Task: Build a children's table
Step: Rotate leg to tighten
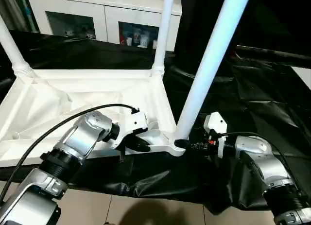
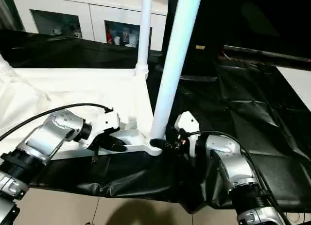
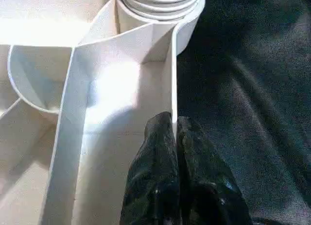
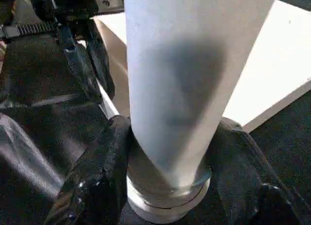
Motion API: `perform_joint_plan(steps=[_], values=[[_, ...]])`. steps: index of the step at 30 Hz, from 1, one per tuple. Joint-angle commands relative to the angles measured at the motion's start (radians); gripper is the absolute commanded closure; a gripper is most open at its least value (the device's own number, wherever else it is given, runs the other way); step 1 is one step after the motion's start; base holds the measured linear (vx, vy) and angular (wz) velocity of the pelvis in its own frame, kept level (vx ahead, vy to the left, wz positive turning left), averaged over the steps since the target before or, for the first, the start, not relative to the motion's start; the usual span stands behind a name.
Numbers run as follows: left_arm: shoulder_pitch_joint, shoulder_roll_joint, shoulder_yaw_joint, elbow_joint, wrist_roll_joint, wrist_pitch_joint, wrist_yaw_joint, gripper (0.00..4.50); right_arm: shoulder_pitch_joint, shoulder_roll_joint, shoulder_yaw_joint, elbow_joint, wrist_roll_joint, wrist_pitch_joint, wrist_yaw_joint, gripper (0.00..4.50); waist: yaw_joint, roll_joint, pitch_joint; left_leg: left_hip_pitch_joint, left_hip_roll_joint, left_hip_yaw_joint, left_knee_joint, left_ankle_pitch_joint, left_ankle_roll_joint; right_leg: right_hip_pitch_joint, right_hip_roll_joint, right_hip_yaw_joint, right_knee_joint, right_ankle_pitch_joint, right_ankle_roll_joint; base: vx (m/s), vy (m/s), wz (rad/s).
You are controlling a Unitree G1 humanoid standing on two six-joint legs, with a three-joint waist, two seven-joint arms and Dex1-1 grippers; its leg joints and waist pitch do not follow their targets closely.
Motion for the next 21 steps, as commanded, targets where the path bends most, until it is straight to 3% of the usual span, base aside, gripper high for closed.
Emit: perform_joint_plan(steps=[1, 2, 5, 7, 10, 12, 15, 17, 18, 19, 21], values=[[0.024, -0.045, -0.031, 0.047, 0.01, 0.021, 0.031, 4.5, 0.026, 0.025, -0.005, 0.045, -0.013, 0.009, -0.039, 2.46, -0.001, 0.007, -0.049, -0.003, 0.026, -0.001, -0.074, -0.236, 0.027, 0.051, -0.061, 0.055, -0.08, -0.378, -0.139, 0.0, 0.0, 0.0], [0.021, -0.054, -0.026, 0.055, 0.008, 0.022, 0.042, 4.5, 0.029, 0.031, -0.011, 0.053, -0.01, 0.009, -0.049, 2.46, -0.001, 0.007, -0.048, -0.003, 0.025, -0.001, -0.074, -0.244, 0.026, 0.05, -0.06, 0.055, -0.082, -0.391, -0.136, 0.0, 0.0, 0.0], [0.013, -0.07, -0.027, 0.069, 0.014, 0.024, 0.059, 4.5, 0.041, 0.043, -0.017, 0.068, -0.006, 0.007, -0.065, 2.48, -0.003, 0.01, -0.038, 0.011, 0.022, -0.004, -0.075, -0.331, 0.02, 0.039, -0.062, 0.048, -0.105, -0.548, -0.092, 0.0, 0.0, 0.0], [0.009, -0.086, -0.025, 0.074, 0.016, 0.025, 0.078, 4.5, 0.053, 0.057, -0.023, 0.066, -0.007, 0.012, -0.097, 2.48, -0.006, 0.012, -0.035, 0.021, 0.017, -0.011, -0.073, -0.394, 0.012, 0.035, -0.066, 0.039, -0.126, -0.68, -0.038, 0.0, 0.0, 0.0], [0.003, -0.102, -0.017, 0.087, 0.016, 0.026, 0.101, 4.5, 0.052, 0.073, -0.033, 0.07, -0.005, 0.017, -0.128, 2.5, -0.013, 0.016, -0.037, 0.022, 0.02, -0.018, -0.079, -0.418, 0.009, 0.04, -0.063, 0.026, -0.134, -0.668, -0.025, 0.0, 0.0, 0.0], [-0.018, -0.144, 0.008, 0.134, 0.025, 0.029, 0.176, 4.5, 0.035, 0.1, -0.05, 0.102, -0.024, 0.012, -0.203, 2.5, -0.018, 0.023, -0.035, 0.028, 0.022, -0.02, -0.079, -0.449, 0.006, 0.036, -0.063, 0.018, -0.142, -0.667, -0.029, 0.0, 0.0, 0.0], [-0.06, -0.214, 0.05, 0.222, 0.039, 0.046, 0.312, 4.5, -0.004, 0.158, -0.091, 0.179, -0.056, 0.012, -0.371, 2.51, -0.034, 0.029, -0.034, 0.032, 0.022, -0.029, -0.081, -0.502, -0.005, 0.043, -0.063, -0.006, -0.155, -0.667, -0.018, 0.0, 0.0, 0.0], [-0.093, -0.261, 0.076, 0.287, 0.042, 0.048, 0.396, 4.5, -0.037, 0.205, -0.123, 0.237, -0.07, 0.012, -0.513, 2.51, -0.049, 0.035, -0.035, 0.033, 0.026, -0.037, -0.084, -0.533, -0.008, 0.053, -0.065, -0.022, -0.164, -0.649, -0.015, 0.0, 0.0, 0.0], [-0.129, -0.308, 0.103, 0.354, 0.039, 0.037, 0.482, 4.5, -0.075, 0.26, -0.163, 0.298, -0.064, 0.026, -0.671, 2.51, -0.055, 0.044, -0.034, 0.031, 0.034, -0.045, -0.091, -0.566, -0.01, 0.066, -0.067, -0.033, -0.163, -0.621, -0.014, 0.0, 0.0, 0.0], [-0.129, -0.308, 0.103, 0.354, 0.039, 0.037, 0.482, 4.5, -0.075, 0.26, -0.163, 0.298, -0.064, 0.026, -0.671, 2.51, -0.068, 0.044, -0.035, 0.022, 0.04, -0.054, -0.1, -0.604, -0.011, 0.079, -0.068, -0.043, -0.155, -0.583, -0.012, 0.0, 0.0, 0.0], [-0.15, -0.334, 0.116, 0.391, 0.035, 0.032, 0.518, 4.5, -0.097, 0.295, -0.182, 0.329, -0.063, 0.033, -0.757, 2.51, -0.073, 0.05, -0.03, 0.02, 0.049, -0.056, -0.114, -0.661, -0.01, 0.086, -0.066, -0.034, -0.141, -0.542, -0.018, 0.0, 0.0, 0.0]])
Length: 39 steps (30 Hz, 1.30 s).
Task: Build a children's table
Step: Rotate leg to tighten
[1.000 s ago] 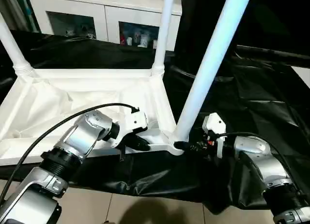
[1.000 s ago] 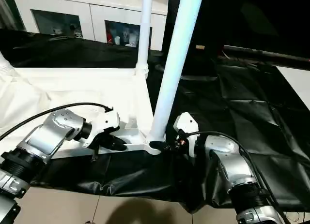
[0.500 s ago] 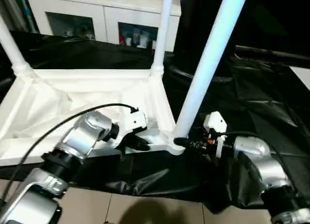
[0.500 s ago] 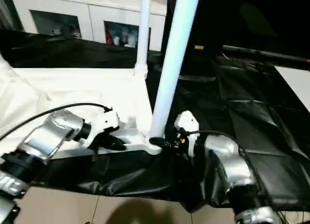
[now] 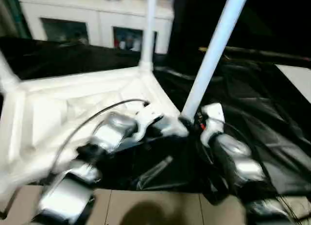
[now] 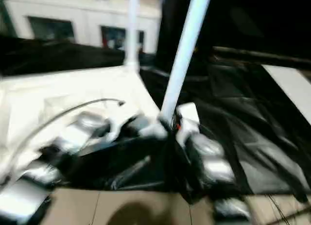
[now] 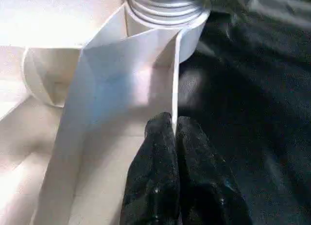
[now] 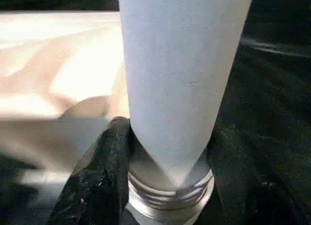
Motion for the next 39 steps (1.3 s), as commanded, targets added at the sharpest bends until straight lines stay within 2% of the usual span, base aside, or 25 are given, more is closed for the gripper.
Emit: perform_joint_plan(steps=[1, 2, 3, 4, 5, 6, 7, 8, 9, 10, 11, 12, 13, 14, 15, 17, 20, 22, 25, 26, 27, 28, 30, 34, 39], values=[[-0.017, -0.025, 0.017, 0.055, -0.004, -0.01, 0.08, 4.5, 0.015, 0.018, -0.008, 0.07, -0.004, 0.047, -0.067, 2.51, -0.013, 0.017, -0.035, 0.009, 0.046, -0.025, -0.111, -0.675, -0.014, 0.032, -0.06, 0.026, -0.059, -0.558, -0.019, 0.0, 0.0, 0.0], [-0.033, -0.041, 0.023, 0.091, 0.003, -0.028, 0.11, 4.5, -0.006, 0.04, -0.002, 0.092, -0.018, 0.041, -0.094, 2.51, -0.012, 0.017, -0.035, 0.019, 0.039, -0.021, -0.102, -0.671, -0.014, 0.02, -0.065, 0.024, -0.07, -0.59, -0.017, 0.0, 0.0, 0.0], [-0.042, -0.05, 0.027, 0.113, 0.008, -0.039, 0.128, 4.5, -0.019, 0.05, 0.001, 0.107, -0.03, 0.034, -0.11, 2.51, -0.015, 0.013, -0.033, 0.042, 0.02, -0.013, -0.076, -0.63, -0.01, -0.003, -0.073, 0.005, -0.105, -0.681, 0.0, 0.0, 0.0, 0.0], [-0.057, -0.06, 0.025, 0.146, 0.022, -0.059, 0.152, 4.5, -0.047, 0.071, -0.003, 0.138, -0.038, 0.015, -0.129, 2.51, -0.023, 0.011, -0.033, 0.039, 0.013, -0.011, -0.061, -0.597, -0.003, 0.006, -0.065, -0.031, -0.128, -0.719, 0.041, 0.0, 0.0, 0.0], [-0.063, -0.061, 0.022, 0.158, 0.029, -0.065, 0.155, 4.5, -0.058, 0.081, -0.011, 0.148, -0.028, 0.001, -0.12, 2.51, -0.023, 0.017, -0.031, 0.029, 0.023, -0.014, -0.07, -0.603, 0.005, 0.023, -0.062, -0.043, -0.123, -0.707, 0.059, 0.0, 0.0, 0.0], [-0.063, -0.061, 0.022, 0.158, 0.029, -0.065, 0.155, 4.5, -0.058, 0.081, -0.011, 0.148, -0.028, 0.001, -0.12, 2.51, -0.003, 0.042, -0.025, -0.048, 0.087, -0.03, -0.159, -0.732, 0.004, 0.099, -0.049, 0.003, 0.043, -0.519, 0.024, 0.0, 0.0, 0.0], [-0.069, -0.06, 0.016, 0.174, 0.036, -0.073, 0.152, 4.5, -0.066, 0.091, -0.011, 0.15, -0.015, -0.021, -0.082, 2.51, 0.051, 0.044, -0.017, -0.048, 0.09, 0.016, -0.205, -0.841, -0.006, 0.062, -0.01, 0.051, 0.146, -0.204, -0.038, 0.0, 0.0, 0.0], [-0.069, -0.057, 0.014, 0.177, 0.039, -0.075, 0.148, 4.5, -0.06, 0.093, -0.008, 0.135, -0.002, -0.032, -0.04, 2.51, 0.031, 0.008, -0.027, 0.02, 0.073, 0.026, -0.182, -0.794, 0.022, 0.015, -0.02, 0.088, 0.122, -0.239, -0.047, 0.067, -0.139, 0.28], [-0.069, -0.055, 0.014, 0.178, 0.041, -0.075, 0.146, 4.5, -0.057, 0.093, -0.007, 0.128, 0.003, -0.036, -0.024, 2.16, 0.045, -0.027, -0.011, 0.093, -0.007, 0.022, -0.033, -0.597, -0.003, -0.086, -0.09, 0.094, -0.061, -0.814, -0.018, 0.067, -0.139, 0.28], [-0.066, -0.044, 0.006, 0.175, 0.047, -0.077, 0.136, 4.5, -0.047, 0.089, -0.001, 0.104, 0.014, -0.046, 0.015, 1.95, 0.056, -0.055, -0.032, 0.016, -0.015, 0.019, 0.003, -0.283, 0.026, -0.02, -0.134, 0.126, -0.067, -0.994, 0.045, 0.114, -0.14, -0.04], [-0.064, -0.038, 0.002, 0.173, 0.05, -0.078, 0.13, 4.5, -0.044, 0.087, 0.001, 0.094, 0.016, -0.048, 0.02, 1.81, 0.075, -0.039, -0.052, -0.026, -0.001, 0.007, -0.033, -0.166, 0.03, 0.031, -0.132, 0.137, -0.034, -0.888, 0.037, 0.088, -0.049, -0.32], [-0.061, -0.029, -0.002, 0.173, 0.052, -0.081, 0.114, 4.5, -0.039, 0.077, 0.005, 0.079, 0.018, -0.045, 0.042, 1.82, 0.077, -0.033, -0.049, -0.046, 0.011, 0.005, -0.07, -0.118, 0.007, 0.026, -0.091, 0.116, -0.017, -0.731, 0.029, 0.088, -0.049, -0.32], [-0.056, -0.017, -0.009, 0.169, 0.055, -0.084, 0.09, 4.5, -0.033, 0.064, 0.009, 0.059, 0.021, -0.04, 0.073, 1.65, 0.077, -0.021, -0.06, -0.041, 0.018, 0.002, -0.078, -0.082, -0.004, 0.025, -0.068, 0.113, 0.011, -0.467, -0.017, 0.079, -0.027, -0.21], [-0.049, -0.006, -0.016, 0.156, 0.056, -0.08, 0.068, 4.5, -0.026, 0.049, 0.017, 0.041, 0.021, -0.036, 0.1, 1.49, 0.07, -0.014, -0.06, -0.039, 0.02, 0.004, -0.083, -0.088, 0.002, 0.025, -0.056, 0.111, 0.024, -0.305, -0.07, 0.0, 0.0, 0.0], [-0.048, -0.005, -0.017, 0.154, 0.056, -0.079, 0.065, 4.5, -0.026, 0.047, 0.018, 0.039, 0.021, -0.036, 0.103, 1.39, 0.068, -0.01, -0.06, -0.038, 0.022, 0.004, -0.085, -0.116, 0.002, 0.025, -0.055, 0.112, 0.026, -0.272, -0.093, 0.0, 0.0, 0.0], [-0.019, 0.031, -0.049, 0.103, 0.056, -0.075, -0.031, 4.5, 0.0, -0.016, 0.051, -0.021, 0.011, -0.025, 0.207, 1.31, 0.066, -0.013, -0.062, -0.037, 0.017, 0.01, -0.079, -0.125, 0.012, 0.029, -0.048, 0.114, 0.032, -0.186, -0.139, 0.0, 0.0, 0.0], [0.016, 0.072, -0.078, 0.038, 0.052, -0.074, -0.127, 4.5, 0.035, -0.083, 0.082, -0.088, 0.008, -0.019, 0.319, 1.31, 0.066, -0.015, -0.065, -0.032, 0.019, 0.015, -0.072, -0.077, 0.05, 0.035, -0.047, 0.116, 0.042, -0.062, -0.188, 0.017, 0.003, 0.0], [0.058, 0.129, -0.115, -0.045, 0.045, -0.09, -0.238, 4.5, 0.068, -0.151, 0.103, -0.144, 0.003, -0.027, 0.407, 1.31, 0.067, -0.011, -0.067, -0.028, 0.023, 0.017, -0.07, -0.047, 0.068, 0.038, -0.046, 0.115, 0.048, 0.008, -0.217, 0.0, 0.0, 0.0], [0.089, 0.185, -0.139, -0.11, 0.039, -0.104, -0.315, 4.5, 0.086, -0.196, 0.109, -0.173, -0.003, -0.037, 0.458, 1.31, 0.065, -0.01, -0.063, -0.022, 0.024, 0.021, -0.072, -0.072, 0.067, 0.033, -0.046, 0.117, 0.044, -0.016, -0.23, 0.0, 0.0, 0.0], [0.102, 0.211, -0.146, -0.138, 0.033, -0.1, -0.349, 4.5, 0.092, -0.217, 0.113, -0.183, -0.003, -0.041, 0.484, 1.31, 0.066, -0.009, -0.06, -0.019, 0.026, 0.022, -0.076, -0.114, 0.053, 0.032, -0.048, 0.118, 0.039, -0.084, -0.224, 0.0, 0.0, 0.0], [0.102, 0.211, -0.146, -0.138, 0.033, -0.1, -0.349, 4.5, 0.092, -0.217, 0.113, -0.183, -0.003, -0.041, 0.484, 1.31, 0.066, -0.009, -0.06, -0.019, 0.026, 0.022, -0.076, -0.114, 0.053, 0.032, -0.048, 0.118, 0.039, -0.084, -0.224, 0.0, 0.0, 0.0], [0.114, 0.233, -0.149, -0.163, 0.022, -0.103, -0.386, 4.5, 0.097, -0.23, 0.121, -0.192, -0.004, -0.04, 0.503, 1.31, 0.068, -0.005, -0.057, -0.009, 0.029, 0.025, -0.078, -0.152, 0.04, 0.023, -0.048, 0.122, 0.033, -0.136, -0.224, 0.0, 0.0, 0.0], [0.136, 0.266, -0.154, -0.218, 0.007, -0.101, -0.441, 4.5, 0.107, -0.246, 0.142, -0.212, -0.008, -0.038, 0.535, 1.31, 0.069, -0.007, -0.055, -0.012, 0.03, 0.025, -0.081, -0.166, 0.029, 0.024, -0.048, 0.123, 0.032, -0.16, -0.219, 0.0, 0.0, 0.0], [0.173, 0.308, -0.159, -0.327, -0.022, -0.065, -0.516, 4.5, 0.122, -0.258, 0.18, -0.244, -0.014, -0.037, 0.583, 1.31, 0.068, -0.006, -0.057, -0.013, 0.029, 0.026, -0.081, -0.153, 0.029, 0.024, -0.045, 0.124, 0.038, -0.132, -0.212, 0.0, 0.0, 0.0], [0.175, 0.309, -0.156, -0.343, -0.018, -0.059, -0.509, 4.5, 0.115, -0.251, 0.193, -0.222, -0.034, -0.049, 0.586, 1.31, 0.07, -0.009, -0.057, -0.014, 0.027, 0.03, -0.078, -0.138, 0.025, 0.025, -0.046, 0.126, 0.039, -0.124, -0.213, 0.0, 0.0, 0.0]])
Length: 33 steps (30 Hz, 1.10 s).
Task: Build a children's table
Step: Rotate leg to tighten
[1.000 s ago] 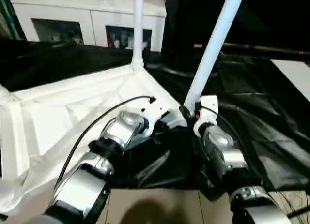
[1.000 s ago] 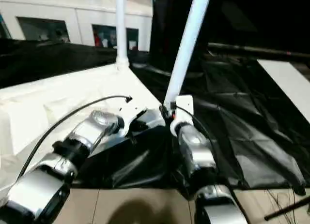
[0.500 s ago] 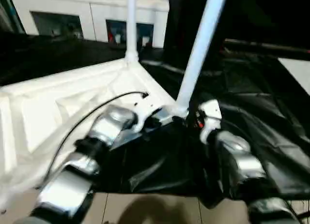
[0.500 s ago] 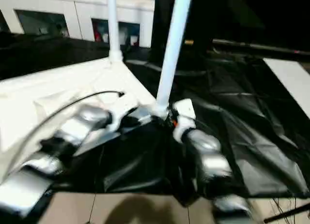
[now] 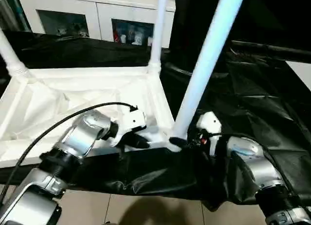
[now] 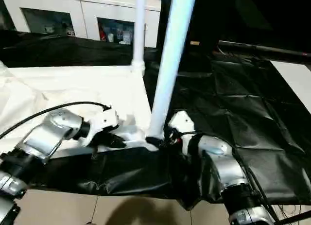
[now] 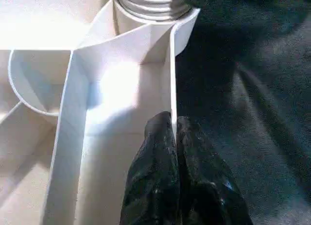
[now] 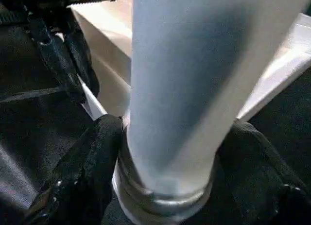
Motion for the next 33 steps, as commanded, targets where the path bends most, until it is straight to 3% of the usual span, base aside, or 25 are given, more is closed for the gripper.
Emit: perform_joint_plan(steps=[1, 7, 9, 13, 24, 28, 30, 31, 32, 33], values=[[0.032, -0.008, -0.071, -0.001, 0.01, 0.016, -0.05, 4.5, -0.005, -0.005, -0.007, 0.022, -0.012, 0.008, 0.003, 1.31, 0.001, 0.011, -0.05, 0.001, 0.022, 0.005, -0.057, -0.154, 0.039, 0.05, -0.055, 0.056, -0.065, -0.071, -0.213, 0.0, 0.0, 0.0], [0.041, 0.0, -0.071, -0.03, 0.007, 0.037, -0.049, 4.5, -0.004, -0.01, -0.008, 0.01, 0.014, 0.026, 0.027, 1.47, 0.003, 0.009, -0.053, 0.0, 0.021, 0.006, -0.053, -0.115, 0.054, 0.053, -0.053, 0.056, -0.058, -0.018, -0.219, 0.0, 0.0, 0.0], [0.044, 0.001, -0.071, -0.034, 0.009, 0.042, -0.049, 4.5, -0.003, -0.01, -0.01, 0.01, 0.017, 0.027, 0.032, 1.73, 0.003, 0.009, -0.053, 0.0, 0.02, 0.007, -0.052, -0.114, 0.055, 0.053, -0.054, 0.056, -0.059, -0.022, -0.219, 0.0, 0.0, 0.0], [0.05, 0.002, -0.073, -0.041, 0.009, 0.049, -0.051, 4.5, -0.001, -0.01, -0.014, 0.011, 0.022, 0.029, 0.042, 1.84, 0.003, 0.009, -0.053, 0.0, 0.02, 0.007, -0.052, -0.121, 0.05, 0.053, -0.054, 0.056, -0.059, -0.038, -0.216, 0.0, 0.0, 0.0], [0.061, -0.011, -0.061, -0.039, 0.008, 0.071, -0.018, 4.5, 0.014, 0.017, -0.036, 0.016, 0.042, 0.042, 0.013, 1.87, 0.002, 0.008, -0.053, -0.001, 0.018, 0.008, -0.049, -0.104, 0.058, 0.054, -0.053, 0.056, -0.057, -0.017, -0.22, 0.0, 0.0, 0.0], [0.033, -0.087, -0.012, 0.039, 0.011, 0.08, 0.11, 4.5, -0.007, 0.087, -0.087, 0.101, 0.011, 0.045, -0.192, 1.87, -0.002, 0.008, -0.047, 0.001, 0.02, 0.008, -0.055, -0.164, 0.029, 0.046, -0.055, 0.056, -0.068, -0.127, -0.203, 0.0, 0.0, 0.0], [-0.014, -0.172, 0.031, 0.147, 0.024, 0.086, 0.258, 4.5, -0.035, 0.162, -0.132, 0.192, -0.013, 0.049, -0.406, 1.87, -0.004, 0.008, -0.043, 0.01, 0.019, 0.007, -0.058, -0.231, -0.003, 0.038, -0.057, 0.056, -0.083, -0.248, -0.177, 0.0, 0.0, 0.0], [-0.014, -0.172, 0.031, 0.147, 0.024, 0.086, 0.258, 4.5, -0.035, 0.162, -0.132, 0.192, -0.013, 0.049, -0.406, 1.87, -0.008, 0.008, -0.043, 0.012, 0.019, 0.003, -0.06, -0.269, -0.017, 0.036, -0.06, 0.055, -0.089, -0.316, -0.159, 0.0, 0.0, 0.0], [-0.044, -0.216, 0.053, 0.208, 0.029, 0.092, 0.339, 4.5, -0.06, 0.202, -0.161, 0.247, -0.016, 0.058, -0.527, 1.87, -0.009, 0.007, -0.043, 0.009, 0.018, 0.001, -0.062, -0.277, -0.021, 0.04, -0.06, 0.055, -0.09, -0.335, -0.147, 0.0, 0.0, 0.0], [-0.044, -0.216, 0.053, 0.208, 0.029, 0.092, 0.339, 4.5, -0.06, 0.202, -0.161, 0.247, -0.016, 0.058, -0.527, 1.87, -0.011, 0.008, -0.044, 0.009, 0.017, 0.0, -0.063, -0.283, -0.024, 0.036, -0.059, 0.055, -0.093, -0.347, -0.133, 0.0, 0.0, 0.0]])
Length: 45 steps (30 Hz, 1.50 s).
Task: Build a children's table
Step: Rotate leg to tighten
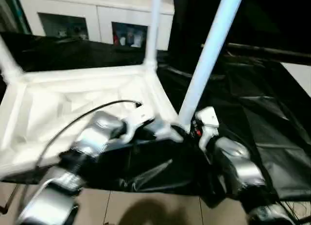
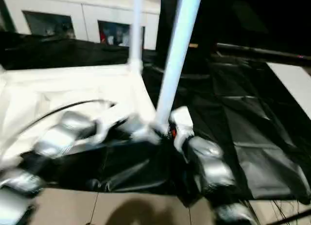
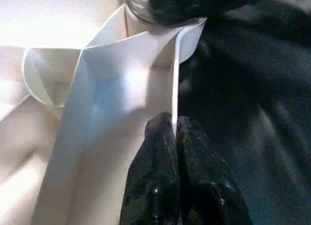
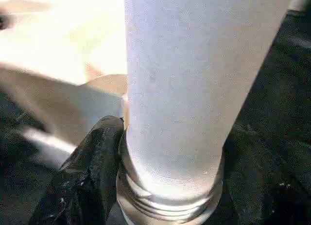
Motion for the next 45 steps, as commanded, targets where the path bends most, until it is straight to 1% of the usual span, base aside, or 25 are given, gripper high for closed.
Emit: perform_joint_plan(steps=[1, 3, 4, 5, 6, 7, 9, 11, 14, 15, 17, 18, 22, 23, 24, 25, 26, 28, 29, 32, 34, 35, 38, 42, 45], values=[[-0.012, -0.055, 0.007, 0.098, 0.008, 0.025, 0.108, 4.5, -0.018, 0.033, -0.056, 0.101, 0.004, 0.044, -0.166, 1.87, -0.002, 0.013, -0.04, 0.002, 0.015, -0.003, -0.072, -0.295, -0.024, 0.029, -0.057, 0.052, -0.096, -0.357, -0.131, 0.0, 0.0, 0.0], [-0.028, -0.075, 0.016, 0.127, 0.01, 0.021, 0.143, 4.5, -0.033, 0.05, -0.067, 0.126, 0.002, 0.044, -0.218, 1.87, -0.004, 0.01, -0.042, 0.001, 0.013, -0.003, -0.072, -0.302, -0.025, 0.028, -0.056, 0.052, -0.098, -0.359, -0.121, 0.0, 0.0, 0.0], [-0.069, -0.119, 0.031, 0.202, 0.019, -0.009, 0.23, 4.5, -0.074, 0.084, -0.082, 0.183, -0.004, 0.036, -0.31, 1.87, -0.003, 0.012, -0.042, 0.002, 0.011, -0.002, -0.072, -0.306, -0.022, 0.026, -0.055, 0.052, -0.1, -0.364, -0.115, 0.0, 0.0, 0.0], [-0.083, -0.134, 0.034, 0.23, 0.024, -0.021, 0.258, 4.5, -0.09, 0.096, -0.086, 0.204, -0.008, 0.03, -0.337, 1.87, -0.004, 0.012, -0.042, 0.003, 0.01, -0.001, -0.071, -0.309, -0.022, 0.023, -0.055, 0.052, -0.102, -0.37, -0.112, 0.0, 0.0, 0.0], [-0.094, -0.146, 0.038, 0.254, 0.029, -0.03, 0.274, 4.5, -0.101, 0.105, -0.089, 0.22, -0.012, 0.021, -0.352, 1.87, -0.002, 0.014, -0.043, 0.009, 0.011, -0.002, -0.07, -0.326, -0.023, 0.021, -0.055, 0.051, -0.104, -0.384, -0.107, 0.0, 0.0, 0.0], [-0.101, -0.155, 0.038, 0.272, 0.034, -0.036, 0.281, 4.5, -0.109, 0.113, -0.088, 0.227, -0.011, 0.023, -0.345, 1.87, -0.002, 0.011, -0.042, 0.005, 0.008, -0.001, -0.07, -0.327, -0.015, 0.021, -0.054, 0.052, -0.106, -0.386, -0.103, 0.0, 0.0, 0.0], [-0.113, -0.169, 0.029, 0.302, 0.045, -0.046, 0.286, 4.5, -0.121, 0.133, -0.087, 0.233, -0.003, 0.019, -0.321, 1.87, 0.002, 0.011, -0.042, 0.003, 0.011, -0.001, -0.071, -0.319, -0.005, 0.021, -0.055, 0.053, -0.106, -0.366, -0.102, 0.0, 0.0, 0.0], [-0.121, -0.177, 0.026, 0.324, 0.044, -0.048, 0.279, 4.5, -0.122, 0.148, -0.08, 0.221, 0.008, 0.002, -0.265, 1.32, 0.004, 0.012, -0.044, -0.002, 0.013, -0.002, -0.073, -0.295, 0.0, 0.028, -0.055, 0.053, -0.1, -0.325, -0.109, 0.0, 0.0, 0.0], [-0.116, -0.165, 0.012, 0.325, 0.049, -0.044, 0.249, 4.5, -0.113, 0.14, -0.064, 0.198, -0.003, -0.015, -0.237, 1.18, 0.003, 0.013, -0.045, -0.01, 0.014, -0.004, -0.075, -0.282, 0.004, 0.034, -0.055, 0.051, -0.095, -0.292, -0.123, 0.0, 0.0, 0.0], [-0.11, -0.153, 0.002, 0.319, 0.048, -0.039, 0.216, 4.5, -0.109, 0.124, -0.057, 0.184, -0.005, -0.021, -0.213, 1.16, 0.003, 0.013, -0.046, -0.007, 0.015, -0.003, -0.074, -0.282, 0.007, 0.032, -0.056, 0.051, -0.096, -0.296, -0.126, 0.0, 0.0, 0.0], [-0.11, -0.144, -0.003, 0.327, 0.047, -0.044, 0.185, 4.5, -0.108, 0.109, -0.051, 0.173, -0.001, -0.028, -0.164, 1.04, 0.001, 0.014, -0.047, -0.011, 0.015, -0.003, -0.074, -0.272, 0.009, 0.036, -0.057, 0.051, -0.095, -0.292, -0.131, 0.0, 0.0, 0.0], [-0.104, -0.133, -0.01, 0.318, 0.047, -0.043, 0.157, 4.5, -0.101, 0.086, -0.039, 0.149, -0.004, -0.022, -0.129, 0.82, 0.001, 0.013, -0.046, -0.011, 0.015, -0.003, -0.074, -0.27, 0.01, 0.035, -0.057, 0.051, -0.096, -0.29, -0.132, 0.0, 0.0, 0.0], [-0.071, -0.084, -0.043, 0.249, 0.043, -0.029, 0.037, 4.5, -0.059, -0.007, -0.001, 0.044, -0.01, -0.002, 0.031, 0.77, 0.005, 0.011, -0.05, -0.014, 0.017, 0.001, -0.069, -0.211, 0.032, 0.044, -0.058, 0.053, -0.087, -0.197, -0.158, 0.0, 0.0, 0.0], [-0.056, -0.064, -0.057, 0.217, 0.038, -0.026, -0.006, 4.5, -0.042, -0.042, 0.012, 0.013, -0.007, -0.003, 0.094, 0.77, 0.007, 0.013, -0.051, -0.011, 0.018, 0.002, -0.067, -0.197, 0.037, 0.043, -0.058, 0.053, -0.084, -0.17, -0.169, 0.0, 0.0, 0.0], [-0.049, -0.056, -0.063, 0.202, 0.036, -0.024, -0.024, 4.5, -0.035, -0.057, 0.017, 0.0, -0.006, -0.004, 0.122, 0.77, 0.007, 0.011, -0.052, -0.013, 0.017, 0.003, -0.065, -0.172, 0.045, 0.046, -0.056, 0.052, -0.079, -0.126, -0.182, 0.0, 0.0, 0.0], [-0.027, -0.025, -0.082, 0.152, 0.026, -0.028, -0.085, 4.5, -0.01, -0.103, 0.033, -0.04, 0.005, -0.006, 0.207, 0.77, 0.01, 0.015, -0.053, -0.012, 0.02, 0.003, -0.064, -0.155, 0.053, 0.048, -0.056, 0.052, -0.073, -0.082, -0.199, 0.0, 0.0, 0.0], [-0.014, -0.008, -0.092, 0.123, 0.02, -0.03, -0.12, 4.5, 0.004, -0.129, 0.041, -0.063, 0.013, -0.008, 0.257, 0.77, 0.01, 0.013, -0.054, -0.014, 0.02, 0.003, -0.061, -0.139, 0.064, 0.052, -0.054, 0.052, -0.068, -0.039, -0.207, 0.0, 0.0, 0.0], [0.007, 0.032, -0.11, 0.073, 0.022, -0.054, -0.173, 4.5, 0.034, -0.178, 0.056, -0.11, 0.032, -0.001, 0.354, 0.77, 0.01, 0.014, -0.055, -0.014, 0.02, 0.004, -0.059, -0.122, 0.079, 0.052, -0.052, 0.052, -0.063, 0.012, -0.225, 0.0, 0.0, 0.0], [0.012, 0.042, -0.112, 0.061, 0.022, -0.054, -0.187, 4.5, 0.043, -0.193, 0.063, -0.124, 0.035, 0.001, 0.377, 0.77, 0.011, 0.016, -0.056, -0.009, 0.02, 0.005, -0.058, -0.115, 0.083, 0.05, -0.051, 0.052, -0.061, 0.032, -0.238, 0.0, 0.0, 0.0], [0.034, 0.093, -0.123, -0.006, 0.017, -0.055, -0.254, 4.5, 0.08, -0.248, 0.098, -0.187, 0.043, 0.015, 0.483, 0.77, 0.013, 0.015, -0.052, -0.008, 0.022, 0.006, -0.06, -0.139, 0.078, 0.05, -0.054, 0.052, -0.065, -0.014, -0.24, 0.0, 0.0, 0.0], [0.039, 0.103, -0.122, -0.018, 0.016, -0.052, -0.262, 4.5, 0.087, -0.257, 0.106, -0.199, 0.044, 0.017, 0.504, 0.77, 0.013, 0.013, -0.051, -0.008, 0.023, 0.006, -0.061, -0.152, 0.071, 0.051, -0.054, 0.052, -0.067, -0.04, -0.236, 0.0, 0.0, 0.0], [0.043, 0.114, -0.12, -0.033, 0.014, -0.044, -0.267, 4.5, 0.093, -0.266, 0.114, -0.211, 0.045, 0.021, 0.524, 0.77, 0.013, 0.015, -0.049, -0.006, 0.024, 0.006, -0.064, -0.178, 0.057, 0.048, -0.055, 0.052, -0.071, -0.086, -0.229, 0.0, 0.0, 0.0], [0.052, 0.136, -0.121, -0.059, 0.012, -0.034, -0.277, 4.5, 0.095, -0.273, 0.12, -0.217, 0.047, 0.029, 0.545, 0.77, 0.014, 0.013, -0.048, -0.005, 0.023, 0.006, -0.065, -0.193, 0.048, 0.046, -0.056, 0.053, -0.074, -0.123, -0.218, 0.0, 0.0, 0.0], [0.062, 0.151, -0.121, -0.084, 0.01, -0.024, -0.291, 4.5, 0.082, -0.257, 0.116, -0.198, 0.047, 0.028, 0.542, 0.77, 0.014, 0.012, -0.05, -0.006, 0.023, 0.005, -0.065, -0.179, 0.04, 0.046, -0.056, 0.053, -0.071, -0.119, -0.214, 0.0, 0.0, 0.0], [0.069, 0.155, -0.12, -0.101, 0.012, -0.014, -0.297, 4.5, 0.072, -0.249, 0.108, -0.189, 0.057, 0.038, 0.543, 1.12, 0.01, 0.013, -0.053, -0.007, 0.022, 0.005, -0.062, -0.144, 0.046, 0.048, -0.054, 0.053, -0.064, -0.058, -0.227, 0.0, 0.0, 0.0]])
